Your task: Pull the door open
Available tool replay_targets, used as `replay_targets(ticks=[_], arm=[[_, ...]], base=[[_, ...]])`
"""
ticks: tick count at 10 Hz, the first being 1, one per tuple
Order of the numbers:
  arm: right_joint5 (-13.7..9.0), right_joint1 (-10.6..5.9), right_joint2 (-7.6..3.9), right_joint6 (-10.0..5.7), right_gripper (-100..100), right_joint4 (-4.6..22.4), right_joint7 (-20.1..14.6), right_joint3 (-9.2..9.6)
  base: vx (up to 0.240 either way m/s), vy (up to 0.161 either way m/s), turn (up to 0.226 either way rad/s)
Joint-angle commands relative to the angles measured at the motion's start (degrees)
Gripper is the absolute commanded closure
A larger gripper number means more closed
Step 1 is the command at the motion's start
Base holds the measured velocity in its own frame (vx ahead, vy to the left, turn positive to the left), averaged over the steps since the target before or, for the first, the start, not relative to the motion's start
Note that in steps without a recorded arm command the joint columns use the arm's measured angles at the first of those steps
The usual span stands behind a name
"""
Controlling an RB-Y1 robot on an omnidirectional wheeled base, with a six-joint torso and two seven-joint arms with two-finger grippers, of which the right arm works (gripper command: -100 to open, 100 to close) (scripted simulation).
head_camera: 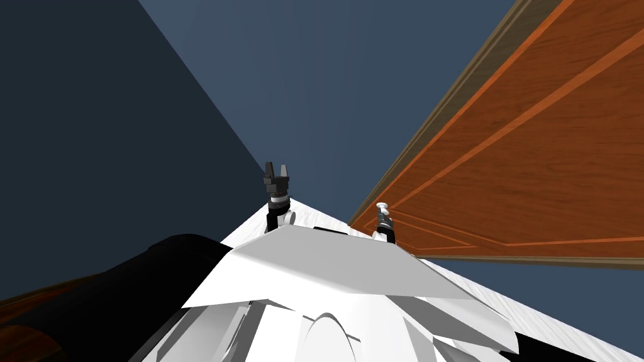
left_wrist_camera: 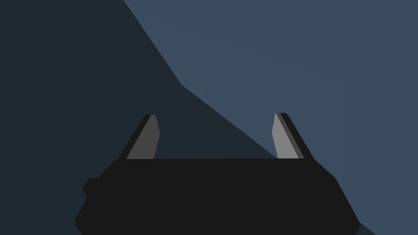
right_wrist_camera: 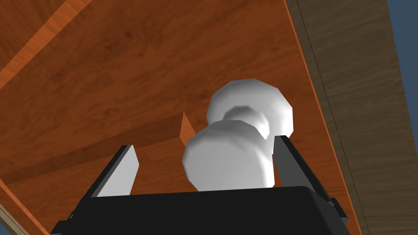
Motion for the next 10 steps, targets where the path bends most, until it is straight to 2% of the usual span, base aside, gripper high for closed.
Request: replay_targets(ticks=[1, 2, 8, 10], arm=[[-0.46, 0.92, -1.27, -0.35, 100, 2.47, 0.0, -1.53], [-0.35, -0.44, -0.57, -1.24, 100, 1.61, -2.15, 0.22], [-1.52, -0.42, -1.19, -2.1, 100, 1.89, -10.11, 1.29], [-1.52, -0.42, -1.19, -2.1, 100, 1.89, -10.11, 1.29]], base=[[0.007, -0.003, 0.021], [-0.016, 0.024, 0.094], [-0.025, -0.007, 0.044], [-0.008, -0.011, 0.005]])
